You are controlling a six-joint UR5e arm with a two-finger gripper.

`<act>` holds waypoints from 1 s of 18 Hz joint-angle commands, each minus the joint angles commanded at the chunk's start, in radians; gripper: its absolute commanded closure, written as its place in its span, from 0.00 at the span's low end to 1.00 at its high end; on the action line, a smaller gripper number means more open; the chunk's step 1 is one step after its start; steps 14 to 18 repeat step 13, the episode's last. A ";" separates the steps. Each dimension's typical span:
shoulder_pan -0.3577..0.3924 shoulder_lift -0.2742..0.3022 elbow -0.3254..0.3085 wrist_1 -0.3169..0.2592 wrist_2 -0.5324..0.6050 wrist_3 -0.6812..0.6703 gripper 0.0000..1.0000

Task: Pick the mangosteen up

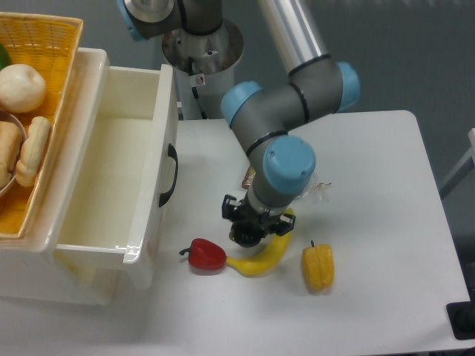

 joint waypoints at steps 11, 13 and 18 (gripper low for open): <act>0.100 0.107 -0.011 -0.107 0.006 0.252 0.82; 0.111 0.118 -0.012 -0.129 0.008 0.264 0.82; 0.111 0.118 -0.012 -0.129 0.008 0.264 0.82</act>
